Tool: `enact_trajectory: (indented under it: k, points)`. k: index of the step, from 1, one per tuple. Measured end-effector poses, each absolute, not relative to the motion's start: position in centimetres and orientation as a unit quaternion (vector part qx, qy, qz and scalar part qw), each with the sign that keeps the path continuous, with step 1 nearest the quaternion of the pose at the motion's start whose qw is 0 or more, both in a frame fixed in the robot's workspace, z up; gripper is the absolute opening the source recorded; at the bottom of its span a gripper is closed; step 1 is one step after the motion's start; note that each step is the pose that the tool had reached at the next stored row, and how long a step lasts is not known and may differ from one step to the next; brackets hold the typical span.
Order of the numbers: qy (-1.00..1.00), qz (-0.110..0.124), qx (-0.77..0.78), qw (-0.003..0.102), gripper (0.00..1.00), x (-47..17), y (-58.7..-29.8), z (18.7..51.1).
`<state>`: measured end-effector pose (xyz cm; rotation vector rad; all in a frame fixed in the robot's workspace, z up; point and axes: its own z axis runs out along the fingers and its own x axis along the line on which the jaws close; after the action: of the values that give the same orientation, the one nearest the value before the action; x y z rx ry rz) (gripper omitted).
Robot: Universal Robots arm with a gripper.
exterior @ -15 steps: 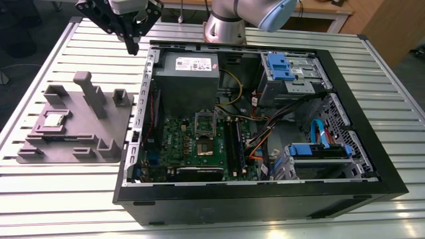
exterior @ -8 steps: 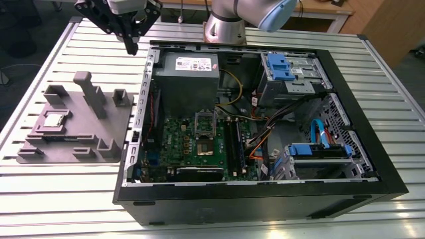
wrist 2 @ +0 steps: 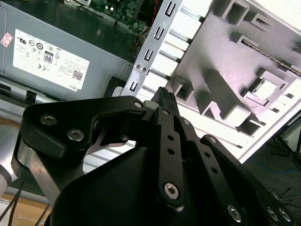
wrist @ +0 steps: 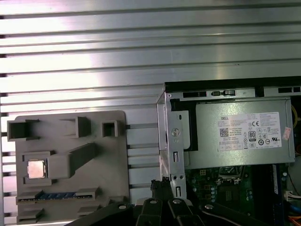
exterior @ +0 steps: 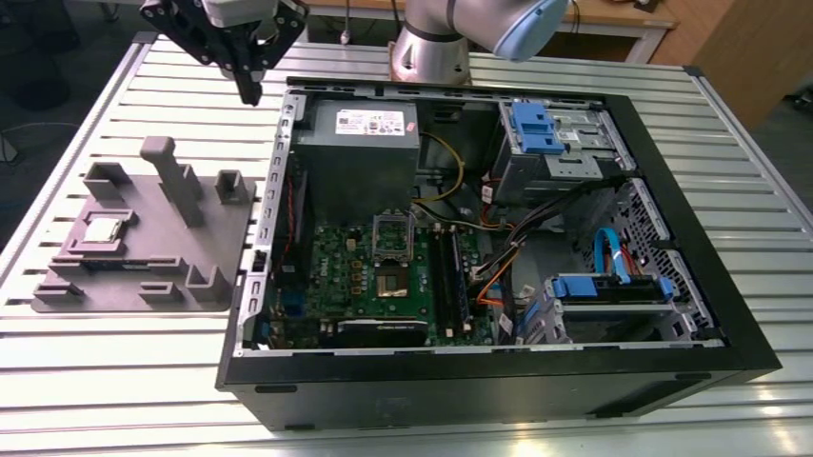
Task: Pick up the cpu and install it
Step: 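Reach for the cpu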
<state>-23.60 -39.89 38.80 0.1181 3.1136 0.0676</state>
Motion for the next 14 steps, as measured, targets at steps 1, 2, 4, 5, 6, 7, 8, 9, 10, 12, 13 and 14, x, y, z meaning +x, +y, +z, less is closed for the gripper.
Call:
enact_trajectory:
  k: [1, 2, 4, 5, 6, 7, 8, 9, 10, 12, 13, 14]
  points:
    - [0.999, 0.022, 0.038, 0.013, 0.11, -23.62, -39.89, 38.79]
    - [0.999, 0.022, 0.038, 0.012, 0.11, -23.65, -39.89, 38.79]
    - [0.999, 0.022, 0.038, 0.012, 0.11, -23.69, -39.9, 38.79]
    - [0.999, 0.022, 0.038, 0.013, 0.11, -23.71, -39.89, 38.79]
    - [0.999, 0.022, 0.038, 0.012, 0.11, -23.73, -39.89, 38.79]
    - [0.999, 0.022, 0.038, 0.012, 0.11, -23.74, -39.89, 38.79]
    - [0.999, 0.022, 0.038, 0.013, 0.11, -23.76, -39.89, 38.79]
    - [0.999, 0.022, 0.038, 0.012, 0.11, -23.78, -39.89, 38.79]
    - [0.999, 0.022, 0.038, 0.013, 0.11, -23.8, -39.89, 38.79]
    - [0.999, 0.022, 0.038, 0.013, 0.11, -23.84, -39.89, 38.79]
    - [0.999, 0.022, 0.038, 0.013, 0.11, -23.85, -39.89, 38.79]
    - [0.999, 0.022, 0.038, 0.013, 0.11, -23.9, -39.89, 38.78]
